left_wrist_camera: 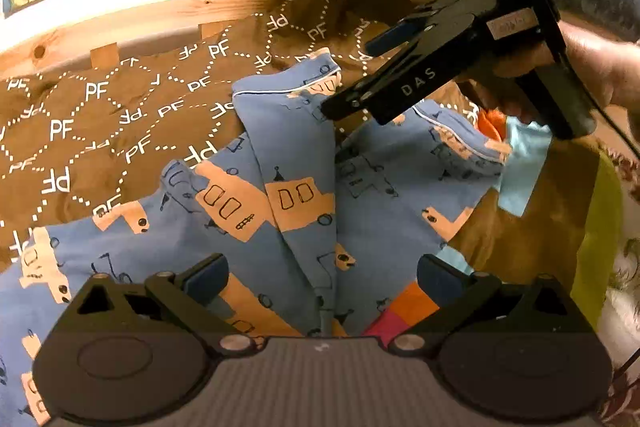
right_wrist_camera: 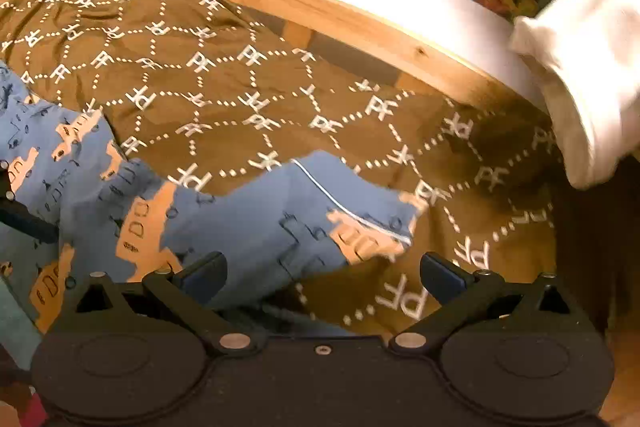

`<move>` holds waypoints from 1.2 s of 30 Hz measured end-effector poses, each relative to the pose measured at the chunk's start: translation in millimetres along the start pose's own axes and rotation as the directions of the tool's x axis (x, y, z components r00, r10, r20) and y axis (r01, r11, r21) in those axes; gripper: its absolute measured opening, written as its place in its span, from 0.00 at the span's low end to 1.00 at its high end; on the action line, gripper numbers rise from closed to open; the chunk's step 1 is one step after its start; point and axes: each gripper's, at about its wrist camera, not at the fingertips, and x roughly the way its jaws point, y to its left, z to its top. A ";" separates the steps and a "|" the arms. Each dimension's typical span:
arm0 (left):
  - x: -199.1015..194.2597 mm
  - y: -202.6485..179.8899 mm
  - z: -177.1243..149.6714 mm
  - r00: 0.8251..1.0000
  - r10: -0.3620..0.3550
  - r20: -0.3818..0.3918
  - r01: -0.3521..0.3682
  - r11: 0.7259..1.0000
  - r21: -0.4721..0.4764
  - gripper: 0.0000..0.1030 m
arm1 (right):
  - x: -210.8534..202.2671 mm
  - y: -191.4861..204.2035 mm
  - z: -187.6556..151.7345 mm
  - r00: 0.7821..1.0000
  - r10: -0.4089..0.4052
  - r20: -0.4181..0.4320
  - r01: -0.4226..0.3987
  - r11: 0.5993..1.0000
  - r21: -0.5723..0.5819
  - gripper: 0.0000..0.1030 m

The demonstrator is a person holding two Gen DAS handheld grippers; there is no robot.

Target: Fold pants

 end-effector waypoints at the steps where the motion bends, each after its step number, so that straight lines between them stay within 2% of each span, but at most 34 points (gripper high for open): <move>1: -0.2 0.9 0.0 1.000 -0.004 0.010 0.005 1.000 -0.013 0.97 | 0.5 -0.2 1.4 0.999 0.031 0.017 -0.031 1.000 -0.001 0.96; 4: 0.7 4.1 -0.4 0.999 -0.029 0.028 0.031 0.998 -0.055 0.92 | 5.8 -3.0 6.9 0.995 0.084 0.054 -0.086 0.996 0.021 0.93; 7: 4.7 7.6 -1.4 0.998 -0.050 0.028 0.052 0.994 -0.097 0.82 | 15.6 -7.3 15.3 0.989 0.131 0.075 -0.135 0.989 0.063 0.80; 11: 8.0 12.6 -2.8 0.998 -0.067 0.023 0.069 0.988 -0.139 0.70 | 30.6 -13.8 29.8 0.980 0.179 0.088 -0.191 0.969 0.157 0.57; 12: 8.6 13.2 -2.9 0.998 -0.067 0.018 0.068 0.987 -0.143 0.68 | 34.2 -12.5 33.5 0.981 0.176 0.086 -0.188 0.969 0.162 0.53; 14: 11.9 14.2 -3.8 0.998 -0.060 -0.007 0.058 0.987 -0.151 0.61 | 41.3 -7.7 40.5 0.983 0.166 0.078 -0.177 0.972 0.152 0.51; 17: 18.4 19.0 -7.3 0.998 -0.042 -0.046 0.033 0.981 -0.191 0.59 | 54.6 -1.2 51.1 0.986 0.159 0.045 -0.165 0.975 0.152 0.51; 21: 21.8 24.8 -9.4 0.997 -0.050 -0.057 0.035 0.969 -0.244 0.55 | 76.0 9.1 62.2 0.993 0.116 -0.004 -0.114 0.982 0.150 0.52; 25: 22.3 24.5 -7.2 0.996 -0.059 -0.066 0.041 0.968 -0.249 0.43 | 94.7 15.6 64.2 0.996 0.062 -0.068 -0.054 0.991 0.120 0.46; 26: 22.2 23.9 -6.4 0.996 -0.063 -0.067 0.045 0.967 -0.251 0.40 | 98.3 14.9 63.1 0.995 0.053 -0.081 -0.043 0.992 0.123 0.41; 31: 26.3 21.7 -5.1 0.994 -0.070 -0.082 0.045 0.963 -0.267 0.28 | 103.4 9.9 56.3 0.994 0.064 -0.092 -0.049 0.987 0.155 0.37; 34: 29.6 24.5 -6.1 0.993 -0.059 -0.103 0.026 0.957 -0.291 0.17 | 103.7 11.1 56.9 0.994 0.067 -0.085 -0.053 0.986 0.156 0.22; 35: 29.9 25.9 -6.4 0.993 -0.056 -0.106 0.022 0.954 -0.300 0.14 | 104.1 10.8 56.7 0.994 0.070 -0.085 -0.055 0.985 0.161 0.12; 36: 30.4 27.8 -6.7 0.993 -0.056 -0.107 0.020 0.950 -0.311 0.13 | 104.4 10.5 56.4 0.994 0.073 -0.086 -0.057 0.984 0.168 0.10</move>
